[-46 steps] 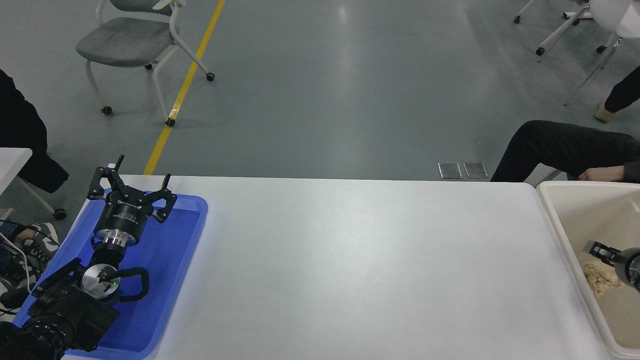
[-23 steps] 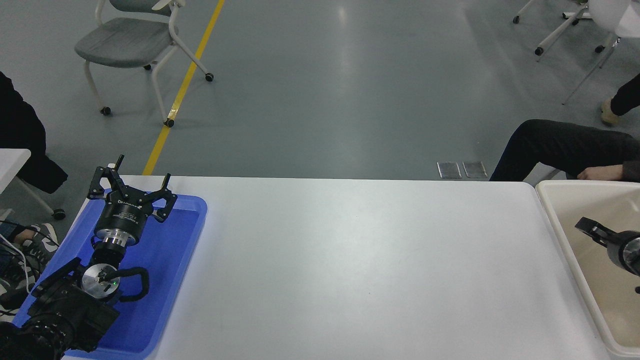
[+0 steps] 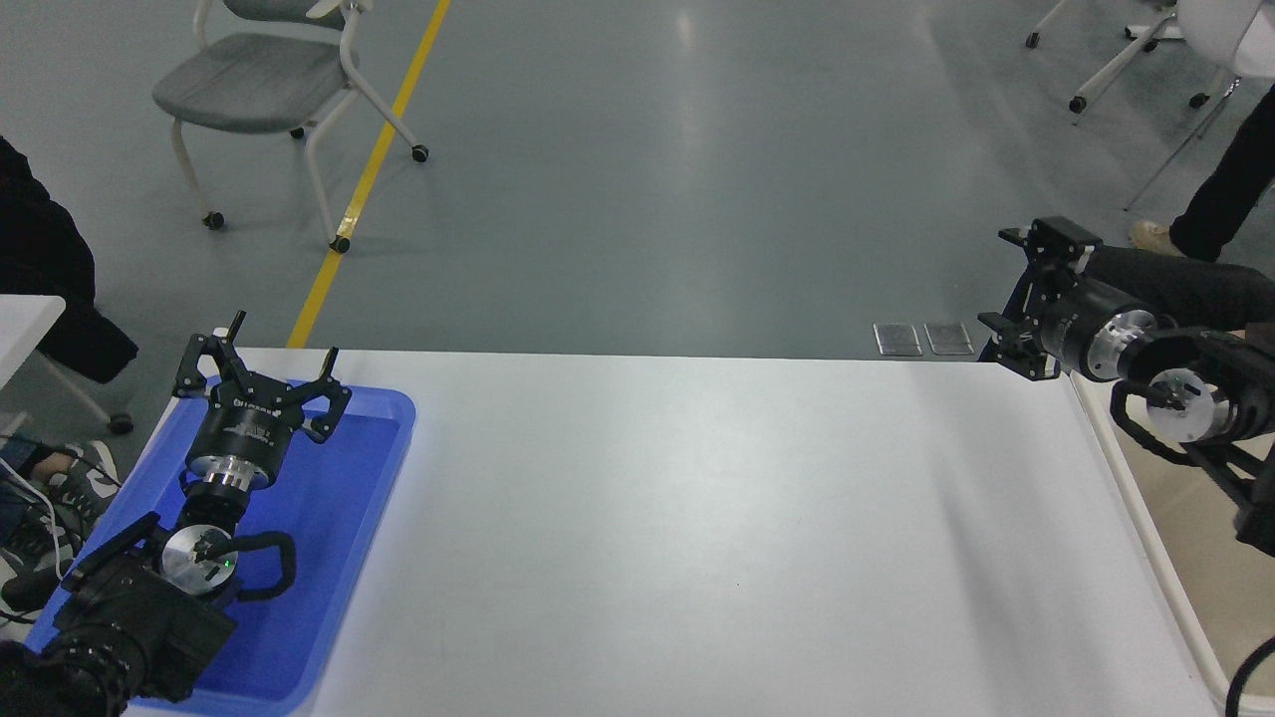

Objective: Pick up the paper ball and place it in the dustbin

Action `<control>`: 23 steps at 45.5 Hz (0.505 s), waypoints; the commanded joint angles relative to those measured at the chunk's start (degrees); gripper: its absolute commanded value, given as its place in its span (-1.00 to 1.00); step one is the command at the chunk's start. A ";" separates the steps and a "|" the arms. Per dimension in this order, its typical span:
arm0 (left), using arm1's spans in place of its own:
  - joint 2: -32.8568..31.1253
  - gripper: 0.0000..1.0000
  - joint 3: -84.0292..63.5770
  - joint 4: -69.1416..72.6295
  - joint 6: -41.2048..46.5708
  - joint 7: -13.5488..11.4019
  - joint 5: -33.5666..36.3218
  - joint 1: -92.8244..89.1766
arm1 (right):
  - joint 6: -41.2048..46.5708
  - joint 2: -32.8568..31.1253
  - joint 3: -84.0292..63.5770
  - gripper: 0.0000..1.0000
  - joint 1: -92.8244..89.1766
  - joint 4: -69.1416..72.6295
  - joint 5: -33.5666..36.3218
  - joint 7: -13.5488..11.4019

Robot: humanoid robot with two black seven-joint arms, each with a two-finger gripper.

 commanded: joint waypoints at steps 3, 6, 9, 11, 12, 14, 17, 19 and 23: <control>-0.09 1.00 0.03 0.10 0.00 0.02 0.00 -0.08 | 1.69 10.59 11.91 1.00 -4.40 2.38 11.64 0.12; -0.09 1.00 -0.06 -0.07 0.00 0.02 0.00 -0.08 | 2.13 12.79 14.11 1.00 -5.89 2.38 11.64 0.12; -0.09 1.00 0.03 0.10 0.00 0.02 0.00 -0.08 | 2.74 14.55 15.52 1.00 -7.56 2.47 11.64 0.12; -0.09 1.00 0.03 0.10 0.00 0.02 0.00 -0.08 | 3.36 15.35 16.04 1.00 -8.44 2.38 11.64 0.12; -0.18 1.00 -0.06 -0.07 0.00 0.02 0.00 -0.08 | 3.71 15.52 16.13 1.00 -8.88 2.29 11.55 0.12; -0.09 1.00 0.03 -0.07 0.00 0.02 0.00 -0.08 | 4.76 15.61 16.22 1.00 -9.93 2.03 11.64 0.20; -0.18 1.00 0.03 -0.07 0.00 0.02 0.00 -0.08 | 7.39 15.53 16.40 1.00 -11.87 1.42 11.64 0.20; -0.18 1.00 0.03 -0.07 0.00 0.02 0.00 -0.08 | 9.59 15.53 16.75 1.00 -13.27 1.24 11.55 0.20; -0.18 1.00 0.03 0.10 0.00 0.02 0.00 -0.08 | 12.84 15.53 16.93 1.00 -15.21 0.27 11.55 0.12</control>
